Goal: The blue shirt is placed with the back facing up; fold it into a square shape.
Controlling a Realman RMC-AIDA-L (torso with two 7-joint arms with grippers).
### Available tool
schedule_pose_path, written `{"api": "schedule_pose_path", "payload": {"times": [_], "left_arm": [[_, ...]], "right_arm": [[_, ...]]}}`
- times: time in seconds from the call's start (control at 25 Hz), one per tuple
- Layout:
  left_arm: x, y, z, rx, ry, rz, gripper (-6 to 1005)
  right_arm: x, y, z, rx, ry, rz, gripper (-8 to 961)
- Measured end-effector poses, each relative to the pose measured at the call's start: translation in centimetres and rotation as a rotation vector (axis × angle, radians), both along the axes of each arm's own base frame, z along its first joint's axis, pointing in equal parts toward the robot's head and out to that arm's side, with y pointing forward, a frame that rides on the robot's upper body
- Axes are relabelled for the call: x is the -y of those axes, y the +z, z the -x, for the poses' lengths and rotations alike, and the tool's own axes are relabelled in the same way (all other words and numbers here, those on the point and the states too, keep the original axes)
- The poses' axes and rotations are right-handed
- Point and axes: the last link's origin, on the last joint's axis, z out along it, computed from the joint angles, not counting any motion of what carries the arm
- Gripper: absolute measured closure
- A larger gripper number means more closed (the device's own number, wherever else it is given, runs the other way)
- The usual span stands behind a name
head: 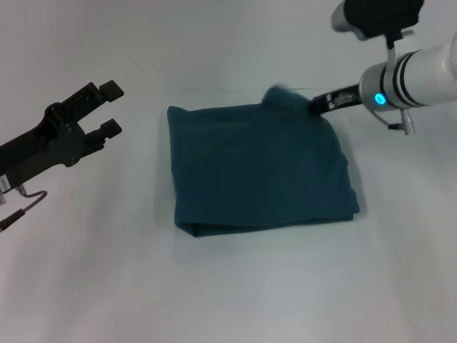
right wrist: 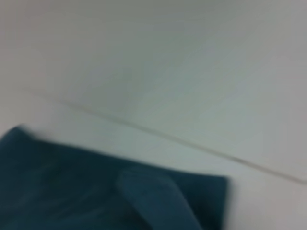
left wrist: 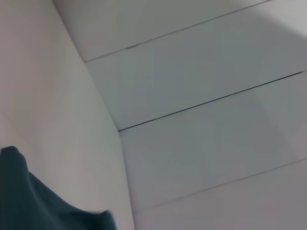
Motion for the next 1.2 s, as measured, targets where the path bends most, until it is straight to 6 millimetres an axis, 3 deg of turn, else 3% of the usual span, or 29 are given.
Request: {"api": "schedule_pose_path", "payload": {"times": [0.32,0.72,0.96,1.2], "left_arm": [[0.0,0.0,-0.2,0.007,-0.007,0.006,66],[0.1,0.0,-0.4,-0.002,-0.024,0.025,66],[0.5,0.2,-0.5,-0.021,-0.054,0.066,66],[1.3,-0.3,-0.3,-0.068,-0.081,0.125,69]], "right_arm": [[-1.1,3.5,-0.9,-0.052,-0.077,-0.119,396],[0.9,7.3,-1.5,-0.206,-0.178,-0.001,358],[4.3,9.3,-2.5,-0.507,-0.182,0.215,335],[10.8,12.6,-7.2,-0.905,-0.074,0.203,288]]}}
